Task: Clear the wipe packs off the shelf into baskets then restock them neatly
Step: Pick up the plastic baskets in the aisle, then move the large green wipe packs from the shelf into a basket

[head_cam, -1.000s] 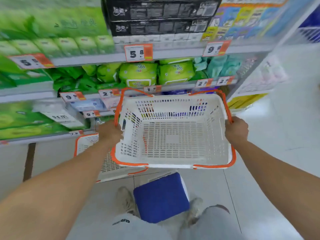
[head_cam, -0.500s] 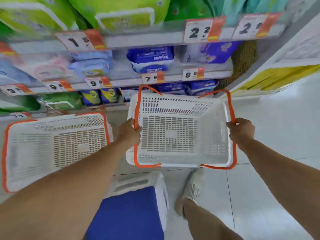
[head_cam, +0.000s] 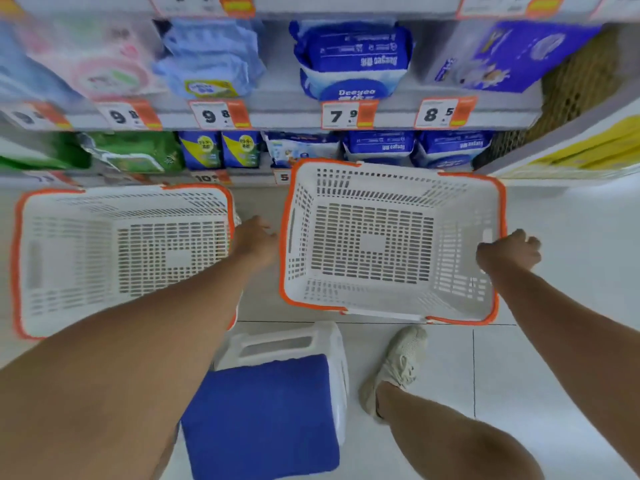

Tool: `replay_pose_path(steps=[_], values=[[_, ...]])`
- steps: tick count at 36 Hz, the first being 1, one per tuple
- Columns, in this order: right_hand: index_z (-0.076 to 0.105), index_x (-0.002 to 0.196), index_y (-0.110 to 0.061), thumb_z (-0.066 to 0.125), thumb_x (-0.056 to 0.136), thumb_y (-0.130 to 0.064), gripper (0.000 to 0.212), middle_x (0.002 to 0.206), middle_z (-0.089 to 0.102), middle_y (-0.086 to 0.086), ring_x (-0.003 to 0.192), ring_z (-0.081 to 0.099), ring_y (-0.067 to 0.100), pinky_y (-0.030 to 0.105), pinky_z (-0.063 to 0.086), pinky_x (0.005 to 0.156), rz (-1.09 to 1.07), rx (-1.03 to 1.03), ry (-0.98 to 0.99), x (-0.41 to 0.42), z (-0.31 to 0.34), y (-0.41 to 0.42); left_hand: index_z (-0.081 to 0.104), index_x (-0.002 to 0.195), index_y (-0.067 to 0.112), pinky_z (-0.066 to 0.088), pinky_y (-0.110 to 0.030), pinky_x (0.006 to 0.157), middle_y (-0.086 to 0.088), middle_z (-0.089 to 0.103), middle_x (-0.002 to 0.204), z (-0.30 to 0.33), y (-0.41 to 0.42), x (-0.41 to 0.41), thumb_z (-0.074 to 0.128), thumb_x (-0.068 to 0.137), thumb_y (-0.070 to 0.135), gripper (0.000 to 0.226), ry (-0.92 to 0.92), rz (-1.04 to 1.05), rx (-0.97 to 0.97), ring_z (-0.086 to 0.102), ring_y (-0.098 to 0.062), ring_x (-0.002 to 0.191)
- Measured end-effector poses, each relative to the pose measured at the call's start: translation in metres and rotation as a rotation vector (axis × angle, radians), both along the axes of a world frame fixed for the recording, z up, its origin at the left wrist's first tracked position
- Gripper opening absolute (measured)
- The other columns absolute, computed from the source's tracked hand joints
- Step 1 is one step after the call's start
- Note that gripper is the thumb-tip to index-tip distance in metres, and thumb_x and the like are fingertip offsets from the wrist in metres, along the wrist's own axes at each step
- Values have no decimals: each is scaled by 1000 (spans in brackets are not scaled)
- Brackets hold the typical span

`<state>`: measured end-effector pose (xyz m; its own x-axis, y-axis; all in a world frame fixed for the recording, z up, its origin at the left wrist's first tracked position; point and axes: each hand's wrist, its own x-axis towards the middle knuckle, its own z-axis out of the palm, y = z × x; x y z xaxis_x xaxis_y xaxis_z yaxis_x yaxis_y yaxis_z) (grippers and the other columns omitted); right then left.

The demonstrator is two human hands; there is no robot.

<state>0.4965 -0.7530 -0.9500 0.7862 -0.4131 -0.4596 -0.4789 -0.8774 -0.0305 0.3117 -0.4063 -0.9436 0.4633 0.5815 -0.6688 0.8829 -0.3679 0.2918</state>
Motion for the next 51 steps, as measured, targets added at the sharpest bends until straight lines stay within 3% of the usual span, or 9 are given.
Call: replay_pose_path(steps=[7,13,16,22,32,35,39,46,51], values=[[74,90,-19,69,90,-20,5,102,76,15,83,73,25,37,60,83,190,513,324,-57,29,159,66,109,12,44,-27,73,-10,69,112,18,72,-43,58,90,22,23,-81,-98,-29,63,-27,97],[38,147,-11,77,82,-42,82,94,65,5,76,63,17,29,53,58,286,498,483,-136,-24,276,41,140,12,48,-41,96,-11,51,139,-20,118,-81,73,78,54,82,132,-128,65,53,-33,125],[37,135,-7,70,84,-23,62,99,62,8,79,61,19,30,51,60,227,485,486,-164,-71,299,24,153,12,47,-36,101,-11,43,151,-59,102,-87,78,76,52,102,142,-64,-244,51,-30,129],[46,130,-17,58,85,-9,47,113,67,13,95,66,34,47,58,82,409,518,401,-177,-123,297,35,145,15,49,-38,96,-12,57,134,-105,77,-78,65,86,10,66,2,-20,-206,58,-34,120],[37,149,-23,76,87,-17,73,133,56,-3,110,56,15,29,48,89,685,766,671,-157,-112,315,57,126,18,53,-30,86,-3,67,115,-106,110,-29,70,88,19,40,-95,-348,-270,65,-22,105],[31,152,-28,86,78,-20,92,139,45,-6,127,47,16,33,47,99,595,841,747,-132,-114,316,60,112,22,56,-32,80,3,69,103,-113,131,-15,79,78,26,39,-49,-368,-328,65,-16,91],[14,159,-25,84,80,-16,105,148,46,17,109,60,30,44,57,88,350,914,641,-96,-125,337,67,79,8,53,-33,71,-9,71,81,-120,141,15,63,88,28,22,12,-222,-409,67,-25,76],[29,152,-2,84,80,-22,93,139,56,22,96,70,31,39,62,73,541,814,674,-66,-125,355,59,119,-7,54,-36,87,-26,69,112,-121,145,43,37,104,42,57,237,-301,-409,69,-32,101],[42,144,-1,79,86,-21,71,137,58,18,95,70,29,40,63,70,582,861,647,-69,-127,352,51,137,6,52,-35,92,-13,58,132,-120,137,35,46,104,31,41,128,-369,-289,58,-23,103]])
